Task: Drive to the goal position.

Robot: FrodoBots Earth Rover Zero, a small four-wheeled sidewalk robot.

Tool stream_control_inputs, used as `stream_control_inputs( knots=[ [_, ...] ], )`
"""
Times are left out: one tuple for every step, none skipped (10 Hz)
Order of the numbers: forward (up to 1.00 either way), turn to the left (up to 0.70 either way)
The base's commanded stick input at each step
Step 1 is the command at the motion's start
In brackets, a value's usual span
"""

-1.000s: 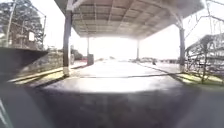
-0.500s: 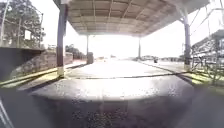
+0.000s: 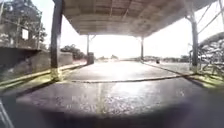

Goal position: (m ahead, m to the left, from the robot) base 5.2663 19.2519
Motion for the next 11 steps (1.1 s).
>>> stream_control_inputs(
  knots=[
    [0.70, 0.00],
    [0.70, 0.00],
    [0.70, 0.00],
    [0.70, 0.00],
    [0.70, 0.00],
    [0.70, 0.00],
    [0.70, 0.00],
    [0.70, 0.00],
    [0.70, 0.00],
    [0.70, 0.00],
    [0.70, 0.00]
  ],
)
